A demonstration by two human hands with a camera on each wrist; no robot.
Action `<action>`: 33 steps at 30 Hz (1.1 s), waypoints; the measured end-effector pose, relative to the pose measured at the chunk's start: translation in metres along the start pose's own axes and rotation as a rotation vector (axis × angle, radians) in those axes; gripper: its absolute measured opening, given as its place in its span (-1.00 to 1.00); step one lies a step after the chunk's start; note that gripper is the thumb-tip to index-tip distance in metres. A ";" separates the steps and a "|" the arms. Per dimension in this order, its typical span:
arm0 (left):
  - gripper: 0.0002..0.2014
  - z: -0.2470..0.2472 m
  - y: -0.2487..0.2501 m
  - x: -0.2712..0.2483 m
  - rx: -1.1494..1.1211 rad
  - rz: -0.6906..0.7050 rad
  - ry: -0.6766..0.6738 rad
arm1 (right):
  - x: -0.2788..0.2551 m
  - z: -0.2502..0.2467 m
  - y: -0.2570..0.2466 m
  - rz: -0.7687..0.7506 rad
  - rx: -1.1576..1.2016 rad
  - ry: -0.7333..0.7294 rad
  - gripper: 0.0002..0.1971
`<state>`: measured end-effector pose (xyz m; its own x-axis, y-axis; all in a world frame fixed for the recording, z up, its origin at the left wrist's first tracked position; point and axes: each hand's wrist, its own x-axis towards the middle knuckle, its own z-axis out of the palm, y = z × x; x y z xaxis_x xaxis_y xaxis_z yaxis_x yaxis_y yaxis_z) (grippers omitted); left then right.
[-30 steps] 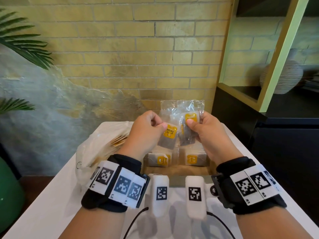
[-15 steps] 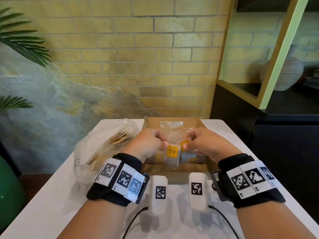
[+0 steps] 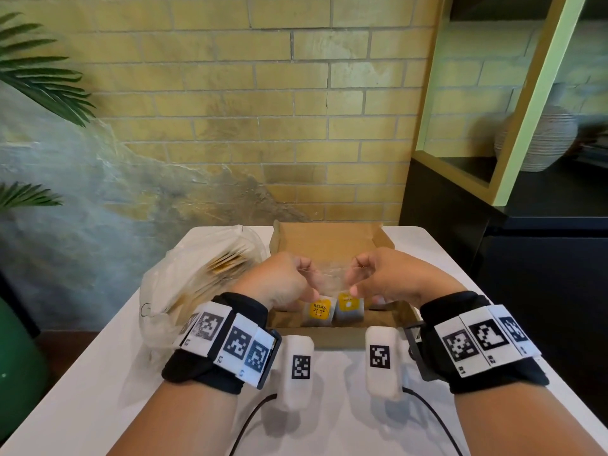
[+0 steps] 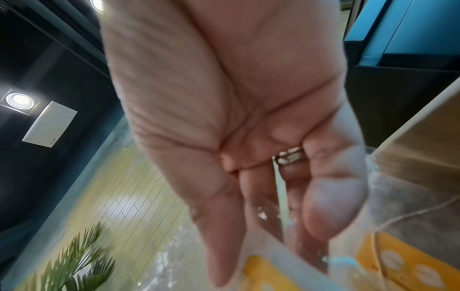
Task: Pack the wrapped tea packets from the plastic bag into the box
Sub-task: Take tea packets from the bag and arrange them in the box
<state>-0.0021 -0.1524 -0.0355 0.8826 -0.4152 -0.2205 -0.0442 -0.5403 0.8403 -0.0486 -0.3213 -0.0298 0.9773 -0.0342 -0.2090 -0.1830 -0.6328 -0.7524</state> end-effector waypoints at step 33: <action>-0.67 -0.003 0.015 -0.006 -0.242 0.524 0.133 | -0.019 -0.003 -0.020 -0.470 0.222 0.118 -0.74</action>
<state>-0.0070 -0.1559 -0.0199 0.8238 -0.4780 0.3048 -0.3954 -0.0991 0.9131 -0.0632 -0.3102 -0.0092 0.9622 0.1185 0.2450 0.2722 -0.4219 -0.8648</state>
